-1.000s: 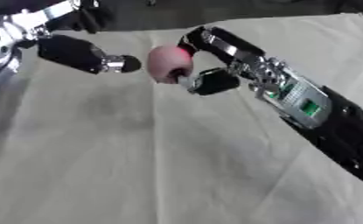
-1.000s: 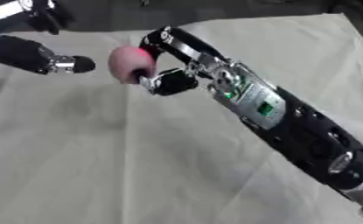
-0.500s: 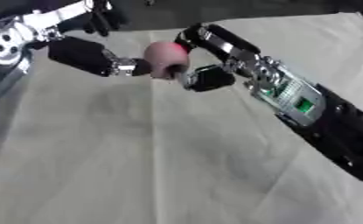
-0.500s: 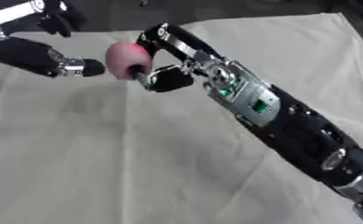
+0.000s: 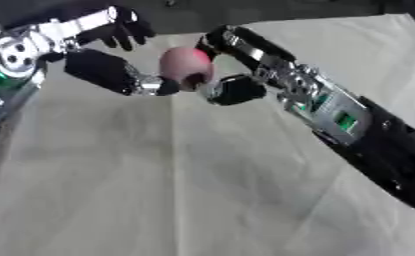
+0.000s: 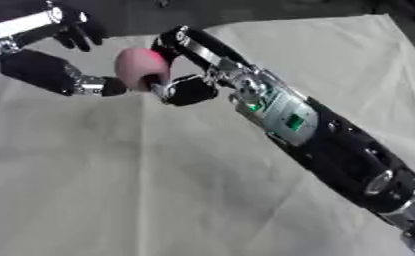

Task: Pick up the objects with one hand, pass them to the other hand, and then place them into the box on the other side of the table.

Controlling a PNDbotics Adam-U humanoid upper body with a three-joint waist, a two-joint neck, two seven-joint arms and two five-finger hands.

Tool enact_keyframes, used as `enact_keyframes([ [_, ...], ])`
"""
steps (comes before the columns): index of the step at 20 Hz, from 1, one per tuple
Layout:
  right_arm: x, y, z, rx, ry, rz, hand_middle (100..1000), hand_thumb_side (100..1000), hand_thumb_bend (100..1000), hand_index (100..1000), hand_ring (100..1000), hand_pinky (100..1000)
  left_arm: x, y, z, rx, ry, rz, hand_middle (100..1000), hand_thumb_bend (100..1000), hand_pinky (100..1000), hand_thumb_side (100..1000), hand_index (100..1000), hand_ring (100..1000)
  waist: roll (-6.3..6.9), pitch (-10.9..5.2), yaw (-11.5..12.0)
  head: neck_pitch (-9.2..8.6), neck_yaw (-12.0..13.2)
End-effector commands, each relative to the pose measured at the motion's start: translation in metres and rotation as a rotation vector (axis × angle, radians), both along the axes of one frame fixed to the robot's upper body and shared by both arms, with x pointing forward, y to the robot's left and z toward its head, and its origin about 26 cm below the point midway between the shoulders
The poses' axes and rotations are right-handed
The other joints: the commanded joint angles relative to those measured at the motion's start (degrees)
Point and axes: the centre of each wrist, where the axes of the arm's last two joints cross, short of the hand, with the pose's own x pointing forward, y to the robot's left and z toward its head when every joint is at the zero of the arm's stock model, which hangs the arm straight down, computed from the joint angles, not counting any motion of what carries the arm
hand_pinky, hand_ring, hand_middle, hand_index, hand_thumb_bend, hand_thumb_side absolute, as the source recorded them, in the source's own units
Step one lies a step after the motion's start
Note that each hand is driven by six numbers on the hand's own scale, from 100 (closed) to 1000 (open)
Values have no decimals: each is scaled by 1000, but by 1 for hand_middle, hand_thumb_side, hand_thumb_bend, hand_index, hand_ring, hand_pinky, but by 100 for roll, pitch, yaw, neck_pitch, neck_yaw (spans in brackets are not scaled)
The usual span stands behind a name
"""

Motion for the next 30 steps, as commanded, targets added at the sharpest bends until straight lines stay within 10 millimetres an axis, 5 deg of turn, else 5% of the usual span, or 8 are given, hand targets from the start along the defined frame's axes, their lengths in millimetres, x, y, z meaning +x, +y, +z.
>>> enact_keyframes([
  [1,-6,2,12,0,-40,25,436,100,100,506,551,824,0,-3,9,4,-27,-4,728,654,816,519,831,743,78,-35,-3,-57,29],
  [10,-13,7,16,-8,-59,73,436,100,100,506,550,825,6,-10,3,-14,-40,9,706,578,806,477,814,729,78,-15,-30,-71,66],
  [18,-16,8,15,-23,-46,106,446,100,100,506,549,826,8,-12,1,-129,-69,38,587,114,769,313,643,646,87,5,-57,-68,74],
  [21,-15,8,15,-31,-44,103,450,100,100,510,552,825,8,-13,0,-168,-66,38,518,100,757,189,499,602,89,6,-66,-50,74],
  [23,-15,8,14,-40,-41,99,464,100,100,526,562,825,7,-14,-1,-183,-60,36,485,100,753,200,429,584,89,4,-70,-45,73],
  [26,-14,7,12,-60,-36,92,566,100,100,635,617,810,6,-14,-1,-185,-61,34,454,100,749,158,390,567,88,1,-74,-49,79],
  [27,-14,7,12,-70,-39,96,658,105,193,728,687,820,6,-14,-1,-183,-64,38,431,100,746,126,377,558,87,-1,-74,-50,80],
  [30,-14,6,12,-99,-53,105,698,198,215,764,715,825,8,-12,-2,-167,-65,56,404,100,742,100,360,546,85,-4,-77,-51,86],
])
